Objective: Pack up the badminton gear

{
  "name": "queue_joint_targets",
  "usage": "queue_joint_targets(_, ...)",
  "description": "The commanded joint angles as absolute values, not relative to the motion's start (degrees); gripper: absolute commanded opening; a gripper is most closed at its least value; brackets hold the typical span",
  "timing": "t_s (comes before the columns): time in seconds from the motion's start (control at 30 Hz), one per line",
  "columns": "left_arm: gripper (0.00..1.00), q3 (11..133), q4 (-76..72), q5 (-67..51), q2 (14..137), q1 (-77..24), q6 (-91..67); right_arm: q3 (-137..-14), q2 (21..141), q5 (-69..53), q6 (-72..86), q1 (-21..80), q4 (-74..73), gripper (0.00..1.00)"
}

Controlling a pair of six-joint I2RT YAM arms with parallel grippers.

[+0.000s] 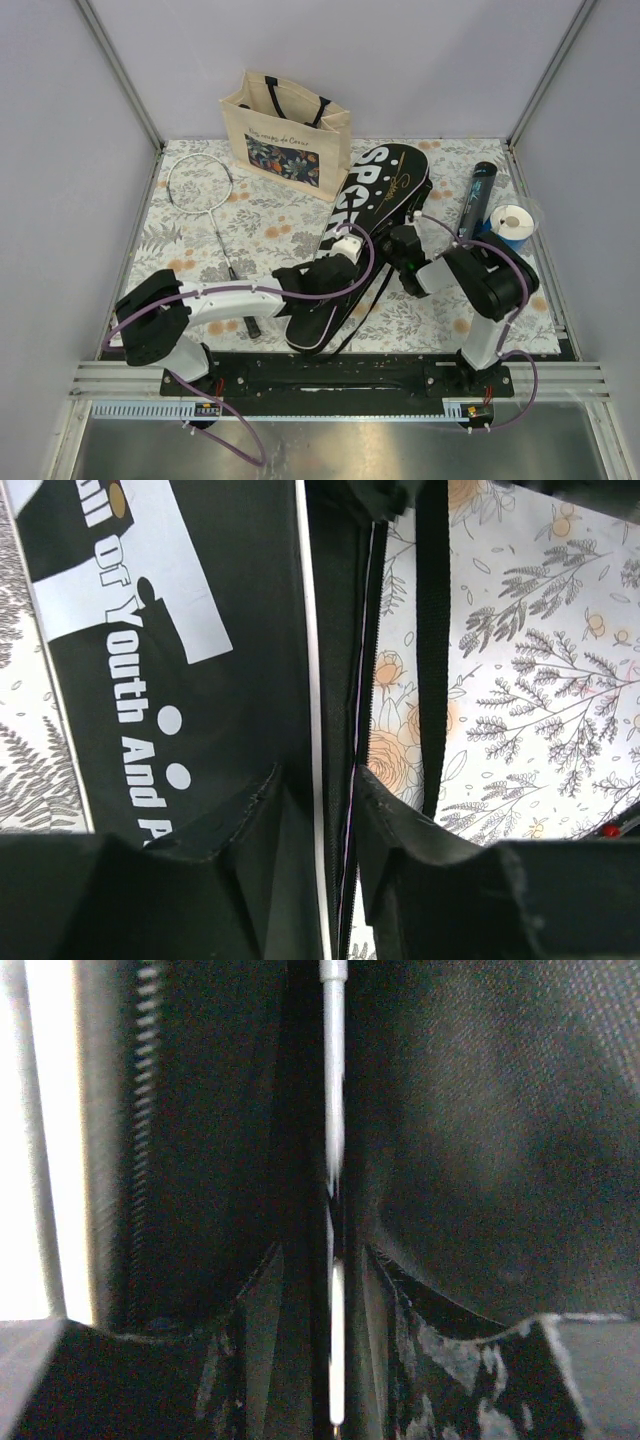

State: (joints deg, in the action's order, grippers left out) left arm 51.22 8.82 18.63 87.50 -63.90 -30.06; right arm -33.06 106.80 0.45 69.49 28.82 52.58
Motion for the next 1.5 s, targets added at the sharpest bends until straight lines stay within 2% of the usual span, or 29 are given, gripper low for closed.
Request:
queue_joint_targets(0.0, 0.39, 56.8, 14.0, 24.1, 86.7, -63.6, -31.7, -31.4, 96.0, -2.2, 66.9, 28.5, 40.8, 0.48)
queue_joint_targets(0.1, 0.45, 58.5, 17.7, 27.8, 86.0, -63.1, -33.3, -31.8, 88.6, -1.3, 64.3, 28.5, 24.4, 0.49)
queue_joint_targets(0.27, 0.54, 59.4, 22.3, 35.5, 83.8, -61.4, -35.7, -31.5, 77.2, 2.6, 59.0, 28.1, 8.7, 0.48)
queue_joint_targets(0.3, 0.58, 59.7, 23.9, 37.7, 83.6, -60.7, -36.7, -32.2, 75.3, 3.7, 57.8, 28.1, 5.5, 0.50)
queue_joint_targets(0.43, 0.59, 59.7, 27.9, 37.6, 80.2, -57.2, -39.1, -34.4, 68.4, 8.7, 55.0, 28.1, -7.2, 0.49)
queue_joint_targets(0.6, 0.62, 58.0, 34.0, 38.0, 75.2, -50.5, -42.9, -33.8, 60.9, 8.1, 51.0, 28.1, -9.0, 0.48)
queue_joint_targets(0.77, 0.66, 51.0, 38.9, 35.4, 71.6, -36.0, -49.6, -33.4, 55.6, 6.1, 49.4, 28.1, -9.1, 0.48)
queue_joint_targets(0.97, 0.64, 42.7, 35.6, 29.4, 69.6, -23.0, -52.4, -33.4, 51.7, 5.4, 48.1, 28.1, -8.7, 0.48)
queue_joint_targets(1.23, 0.59, 41.3, 31.9, 25.5, 77.2, -20.9, -52.3, -33.9, 50.7, 3.8, 46.5, 28.1, -7.7, 0.48)
queue_joint_targets(1.47, 0.55, 38.7, 29.4, 22.1, 80.6, -20.1, -53.9, -34.5, 52.1, -6.8, 46.5, 28.2, -3.5, 0.48)
